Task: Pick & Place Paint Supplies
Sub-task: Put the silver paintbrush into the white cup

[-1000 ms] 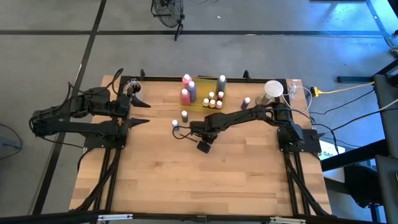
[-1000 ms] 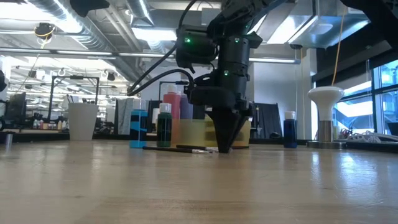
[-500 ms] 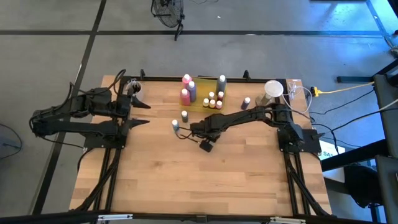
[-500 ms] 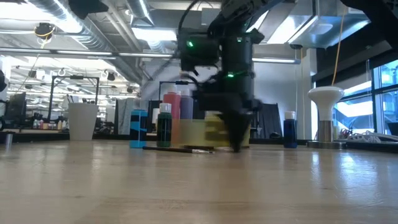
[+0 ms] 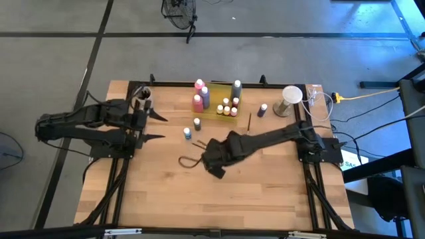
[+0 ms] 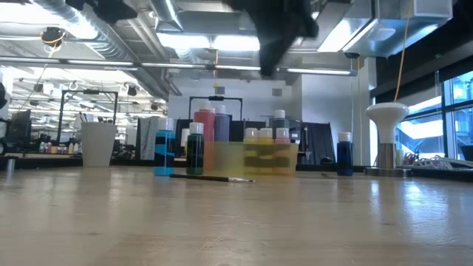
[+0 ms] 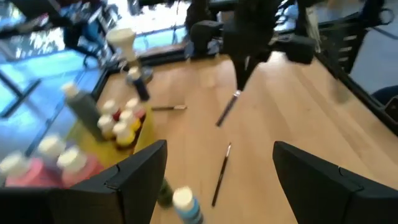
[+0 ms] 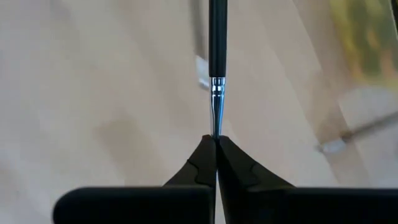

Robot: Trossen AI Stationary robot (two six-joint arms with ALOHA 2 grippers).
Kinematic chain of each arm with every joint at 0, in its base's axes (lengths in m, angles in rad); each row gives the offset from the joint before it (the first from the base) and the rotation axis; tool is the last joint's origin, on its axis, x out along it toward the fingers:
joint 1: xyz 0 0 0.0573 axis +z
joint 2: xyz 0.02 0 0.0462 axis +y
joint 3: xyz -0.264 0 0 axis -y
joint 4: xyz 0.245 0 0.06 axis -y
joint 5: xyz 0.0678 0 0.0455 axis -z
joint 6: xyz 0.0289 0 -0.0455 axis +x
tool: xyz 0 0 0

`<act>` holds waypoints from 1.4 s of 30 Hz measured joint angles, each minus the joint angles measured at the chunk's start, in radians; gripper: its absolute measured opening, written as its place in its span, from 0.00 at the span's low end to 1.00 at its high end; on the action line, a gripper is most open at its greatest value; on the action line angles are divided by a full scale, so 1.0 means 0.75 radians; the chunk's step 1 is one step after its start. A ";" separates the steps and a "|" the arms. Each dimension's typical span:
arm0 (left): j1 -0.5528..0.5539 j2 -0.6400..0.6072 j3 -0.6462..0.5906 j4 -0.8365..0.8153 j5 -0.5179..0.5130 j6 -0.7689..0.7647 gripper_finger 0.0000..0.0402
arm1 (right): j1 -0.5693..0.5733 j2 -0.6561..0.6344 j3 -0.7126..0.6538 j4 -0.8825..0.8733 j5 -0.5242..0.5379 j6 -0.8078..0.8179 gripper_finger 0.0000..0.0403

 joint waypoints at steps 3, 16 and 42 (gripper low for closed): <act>-0.057 0.031 -0.007 0.064 -0.002 0.045 0.72 | 0.062 0.000 0.131 0.020 0.054 0.023 0.00; -0.626 0.283 -0.007 0.502 -0.564 0.787 0.65 | 0.120 0.000 0.292 0.119 0.017 0.050 0.00; -1.055 0.948 -0.007 1.008 -1.607 1.724 0.51 | 0.126 0.000 0.292 0.249 -0.087 0.035 0.00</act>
